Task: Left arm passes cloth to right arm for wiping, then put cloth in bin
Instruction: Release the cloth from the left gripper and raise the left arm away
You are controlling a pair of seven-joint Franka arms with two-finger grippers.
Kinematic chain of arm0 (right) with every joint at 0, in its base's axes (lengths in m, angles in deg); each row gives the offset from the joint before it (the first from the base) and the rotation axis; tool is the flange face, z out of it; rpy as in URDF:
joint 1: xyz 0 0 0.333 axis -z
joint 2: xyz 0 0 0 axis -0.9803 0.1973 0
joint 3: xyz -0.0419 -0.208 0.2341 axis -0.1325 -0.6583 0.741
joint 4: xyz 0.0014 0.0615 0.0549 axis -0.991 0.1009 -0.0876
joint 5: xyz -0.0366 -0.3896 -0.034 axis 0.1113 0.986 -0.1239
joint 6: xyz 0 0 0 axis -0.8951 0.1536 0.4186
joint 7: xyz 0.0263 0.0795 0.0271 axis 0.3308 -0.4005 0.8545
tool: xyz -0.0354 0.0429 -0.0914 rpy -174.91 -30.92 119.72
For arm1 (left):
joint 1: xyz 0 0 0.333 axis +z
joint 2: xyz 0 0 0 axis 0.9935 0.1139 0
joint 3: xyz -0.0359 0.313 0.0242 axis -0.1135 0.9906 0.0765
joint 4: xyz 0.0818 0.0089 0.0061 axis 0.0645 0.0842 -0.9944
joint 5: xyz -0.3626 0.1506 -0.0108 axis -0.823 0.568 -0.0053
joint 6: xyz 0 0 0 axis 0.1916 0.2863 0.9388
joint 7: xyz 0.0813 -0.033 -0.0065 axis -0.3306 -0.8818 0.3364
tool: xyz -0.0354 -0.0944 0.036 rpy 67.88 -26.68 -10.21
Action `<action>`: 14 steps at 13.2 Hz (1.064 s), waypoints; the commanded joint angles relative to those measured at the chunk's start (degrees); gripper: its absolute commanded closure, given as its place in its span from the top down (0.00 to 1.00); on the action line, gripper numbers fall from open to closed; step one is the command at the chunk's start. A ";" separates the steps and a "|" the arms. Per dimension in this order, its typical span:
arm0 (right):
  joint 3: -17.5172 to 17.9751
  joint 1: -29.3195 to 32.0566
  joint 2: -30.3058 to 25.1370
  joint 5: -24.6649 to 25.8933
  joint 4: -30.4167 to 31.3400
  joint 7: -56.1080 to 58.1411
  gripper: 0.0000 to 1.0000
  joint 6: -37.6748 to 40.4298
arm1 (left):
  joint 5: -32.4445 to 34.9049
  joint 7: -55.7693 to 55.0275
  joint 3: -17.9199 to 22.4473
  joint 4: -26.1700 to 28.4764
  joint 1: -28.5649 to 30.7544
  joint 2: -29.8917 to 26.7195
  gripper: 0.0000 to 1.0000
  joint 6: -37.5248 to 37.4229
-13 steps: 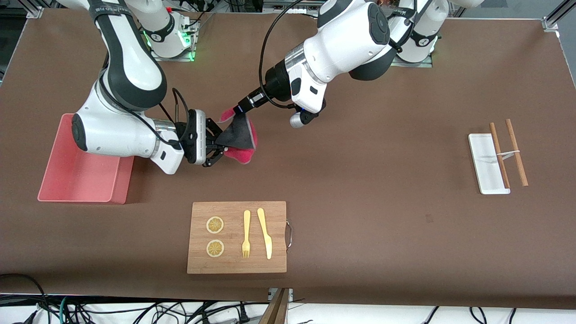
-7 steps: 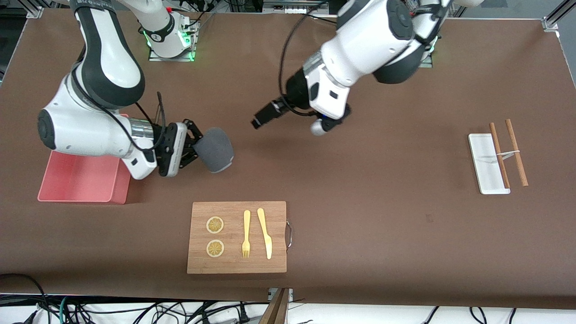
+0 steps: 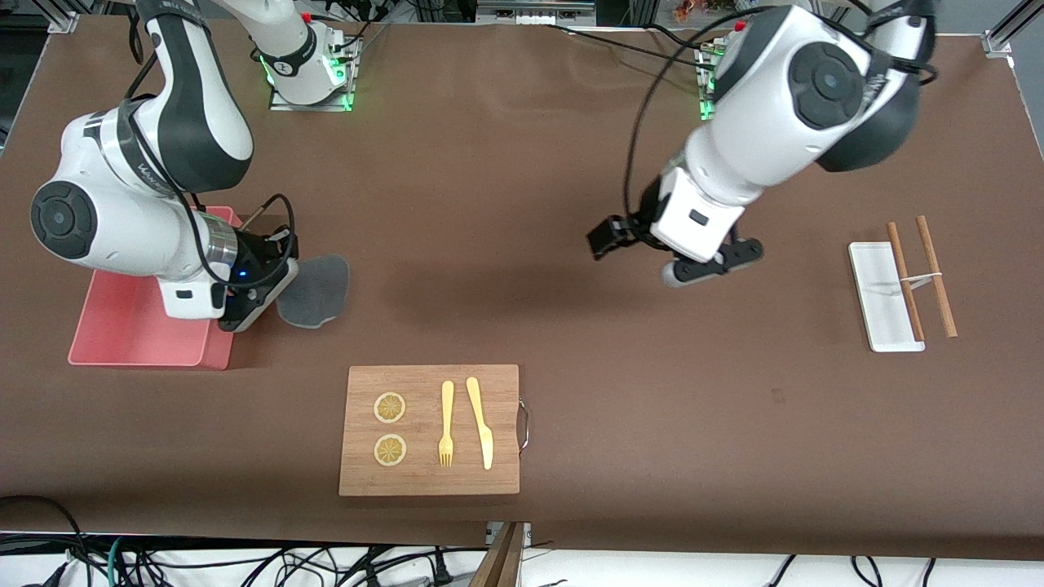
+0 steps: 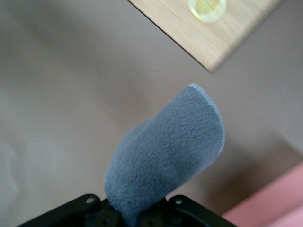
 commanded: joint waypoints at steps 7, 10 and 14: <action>-0.40 0.99 6.28 7.60 11.62 -24.69 0.00 -17.40 | 9.05 40.37 4.31 8.66 10.61 -12.85 1.00 -10.18; -1.01 1.78 10.07 7.52 11.36 -24.78 0.00 -22.42 | 15.30 47.16 4.31 10.51 13.24 -16.99 1.00 -10.18; -0.67 0.99 11.84 4.10 11.09 -27.05 0.00 -25.07 | 15.93 46.83 7.11 13.32 14.05 -20.07 1.00 -10.44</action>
